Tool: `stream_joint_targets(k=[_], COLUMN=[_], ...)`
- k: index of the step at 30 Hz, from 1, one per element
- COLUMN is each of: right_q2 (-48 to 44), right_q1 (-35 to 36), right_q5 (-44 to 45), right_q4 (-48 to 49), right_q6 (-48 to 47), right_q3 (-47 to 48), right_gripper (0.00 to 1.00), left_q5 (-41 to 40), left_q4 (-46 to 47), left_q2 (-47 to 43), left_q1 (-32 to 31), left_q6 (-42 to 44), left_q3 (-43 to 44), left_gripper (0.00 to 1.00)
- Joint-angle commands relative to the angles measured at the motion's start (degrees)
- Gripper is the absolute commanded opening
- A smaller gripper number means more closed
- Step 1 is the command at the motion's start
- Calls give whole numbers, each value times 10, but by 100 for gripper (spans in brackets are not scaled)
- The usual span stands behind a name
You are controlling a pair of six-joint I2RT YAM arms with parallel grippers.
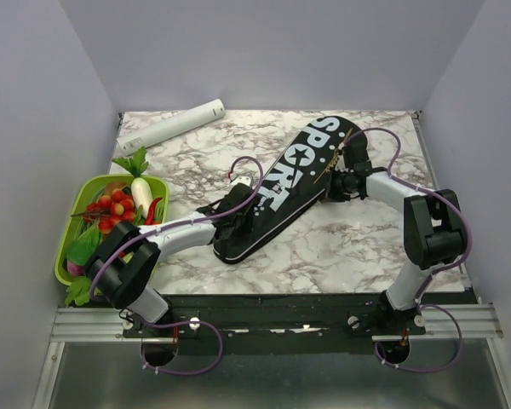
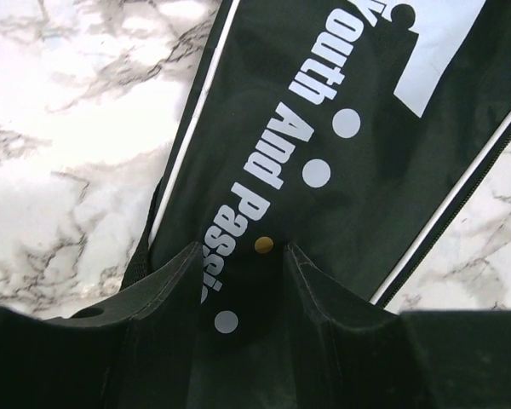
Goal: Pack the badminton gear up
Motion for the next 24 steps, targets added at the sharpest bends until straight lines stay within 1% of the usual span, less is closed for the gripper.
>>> stream_joint_targets(k=[1, 4, 7, 8, 13, 14, 17, 20, 21, 22, 23, 24], right_q2=[2, -10, -23, -27, -49, -49, -43, -55, -63, -67, -74, -76], right_q1=[45, 87, 144, 179, 280, 316, 366, 377, 376, 376, 369, 360], right_q5=[16, 23, 20, 19, -9, -14, -33, -17, 28, 54, 76, 95], right_q4=[-37, -43, -37, -31, 12, 23, 51, 65, 62, 51, 18, 5], right_q6=[-20, -21, -9, 2, 50, 66, 96, 124, 126, 123, 113, 110], right_q3=[15, 8, -9, -13, -46, -49, -52, -64, -65, -63, -58, -54], right_gripper=[1, 1, 1, 1, 1, 1, 1, 1, 1, 1, 5, 11], left_q5=[20, 26, 32, 35, 40, 41, 44, 49, 51, 54, 54, 54], left_q4=[-11, 3, 18, 21, 37, 40, 47, 54, 55, 56, 55, 55], left_q2=[64, 71, 74, 75, 78, 77, 74, 68, 65, 61, 55, 52], left_q1=[-15, -15, -17, -16, -17, -17, -17, -18, -18, -18, -18, -18], left_q6=[-4, -8, -12, -12, -11, -10, -8, -8, -8, -7, -4, -3], left_q3=[-30, -36, -40, -41, -46, -46, -51, -54, -55, -58, -58, -59], left_gripper=[48, 47, 46, 46, 46, 46, 46, 45, 45, 45, 45, 45])
